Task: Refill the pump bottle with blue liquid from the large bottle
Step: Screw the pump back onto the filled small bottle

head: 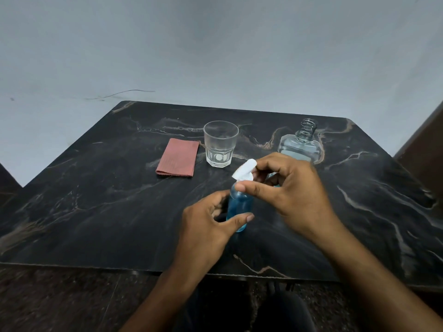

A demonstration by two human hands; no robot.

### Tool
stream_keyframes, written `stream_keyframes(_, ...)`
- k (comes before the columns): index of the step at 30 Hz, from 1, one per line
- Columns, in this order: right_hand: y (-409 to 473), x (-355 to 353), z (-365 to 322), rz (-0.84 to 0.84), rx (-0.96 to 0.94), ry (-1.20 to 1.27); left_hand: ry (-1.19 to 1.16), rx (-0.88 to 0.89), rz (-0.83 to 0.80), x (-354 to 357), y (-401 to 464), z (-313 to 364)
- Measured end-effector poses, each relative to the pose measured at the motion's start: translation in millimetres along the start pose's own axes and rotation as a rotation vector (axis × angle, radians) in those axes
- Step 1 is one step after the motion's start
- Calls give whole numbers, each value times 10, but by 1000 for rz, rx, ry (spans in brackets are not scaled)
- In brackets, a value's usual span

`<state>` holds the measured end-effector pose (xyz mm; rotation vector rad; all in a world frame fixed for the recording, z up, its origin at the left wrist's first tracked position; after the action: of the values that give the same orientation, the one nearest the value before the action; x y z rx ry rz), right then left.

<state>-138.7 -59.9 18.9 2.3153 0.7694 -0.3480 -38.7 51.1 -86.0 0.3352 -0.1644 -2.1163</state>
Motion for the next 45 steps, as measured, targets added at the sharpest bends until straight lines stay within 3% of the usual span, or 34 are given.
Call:
stream_keyframes(3, -70, -7, 7, 136, 17, -53, -3, 0, 3, 6, -1, -5)
stream_keyframes(5, -66, -13, -11, 140, 8, -78, 12, 2, -4, 6, 0, 0)
stream_keyframes(11, 3, -7, -71, -75, 4, -69, 13, -2, 5, -1, -7, 7)
stream_keyframes(17, -75, 17, -124, -43, -63, -145, -13, 5, -12, 3, -11, 23)
stream_keyframes(24, -14, 51, -83, -320, 15, -42, -49, 22, -16, 21, -24, 32)
stream_keyframes(29, 24, 44, -23, -375, 27, -25, -73, 22, -26, 30, -25, 29)
stream_keyframes(35, -25, 38, 7, -184, -14, 3, -64, 24, -41, 31, -24, 34)
stream_keyframes(45, -271, -24, -157, 273, -159, -212, -74, 37, -15, 28, -19, 43)
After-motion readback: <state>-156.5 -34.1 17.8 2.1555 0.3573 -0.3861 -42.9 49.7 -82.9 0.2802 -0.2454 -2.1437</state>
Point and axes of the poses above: each hand's wrist, its own y-axis towards the middle knuckle, its own x-axis out of the palm, z = x × y, the point moved 8 cm from there along y, towards the middle knuckle, and after that the axes turned 11 degrees about z, right-handed, at the moved point
